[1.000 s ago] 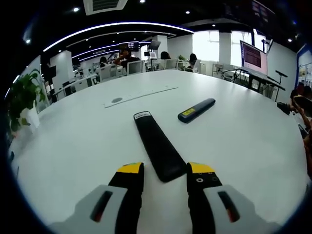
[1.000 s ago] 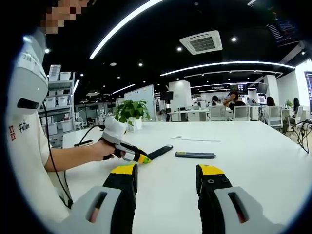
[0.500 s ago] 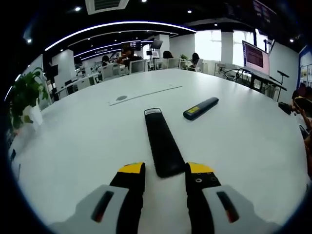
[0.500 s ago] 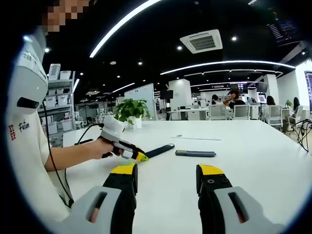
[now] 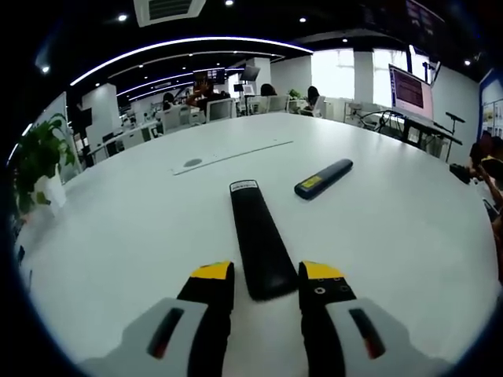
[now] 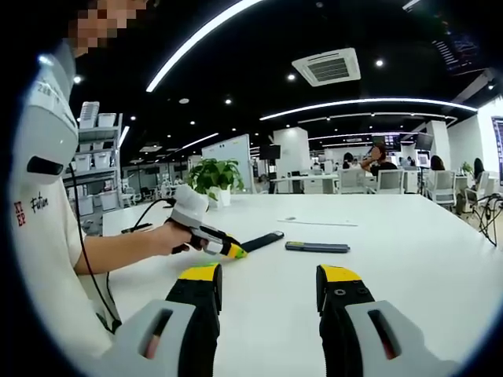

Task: Pflip the remote and laser pointer to the front side, press the buttons, and align them neatly on the table

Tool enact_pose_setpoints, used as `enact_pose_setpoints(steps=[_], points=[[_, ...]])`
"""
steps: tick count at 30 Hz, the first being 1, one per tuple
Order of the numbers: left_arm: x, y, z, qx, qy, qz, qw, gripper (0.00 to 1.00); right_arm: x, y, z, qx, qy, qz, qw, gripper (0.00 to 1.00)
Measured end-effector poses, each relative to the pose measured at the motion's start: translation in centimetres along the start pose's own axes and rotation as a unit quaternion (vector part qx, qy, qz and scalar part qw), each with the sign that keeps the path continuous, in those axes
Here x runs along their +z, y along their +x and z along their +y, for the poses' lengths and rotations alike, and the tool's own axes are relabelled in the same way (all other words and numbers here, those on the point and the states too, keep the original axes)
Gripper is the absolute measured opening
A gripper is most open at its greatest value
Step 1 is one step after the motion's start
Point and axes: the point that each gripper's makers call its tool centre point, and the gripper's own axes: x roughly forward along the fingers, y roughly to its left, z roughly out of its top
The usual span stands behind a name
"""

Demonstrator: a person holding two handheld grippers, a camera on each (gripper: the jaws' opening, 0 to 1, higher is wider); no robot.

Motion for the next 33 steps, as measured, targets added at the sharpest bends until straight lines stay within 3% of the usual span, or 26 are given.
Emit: enact_pose_setpoints(steps=[7,33], points=[[-0.25,-0.36,-0.66,-0.009,-0.013,-0.001,0.9999,0.30,0.10,-0.11,0.05,-0.001,-0.002,0.000,1.0000,0.50],[-0.39,-0.52,0.12,-0.007,-0.021,-0.002,0.9997,0.28,-0.35,-0.51,-0.56,-0.008,0.000,0.010,0.9999,0.50]])
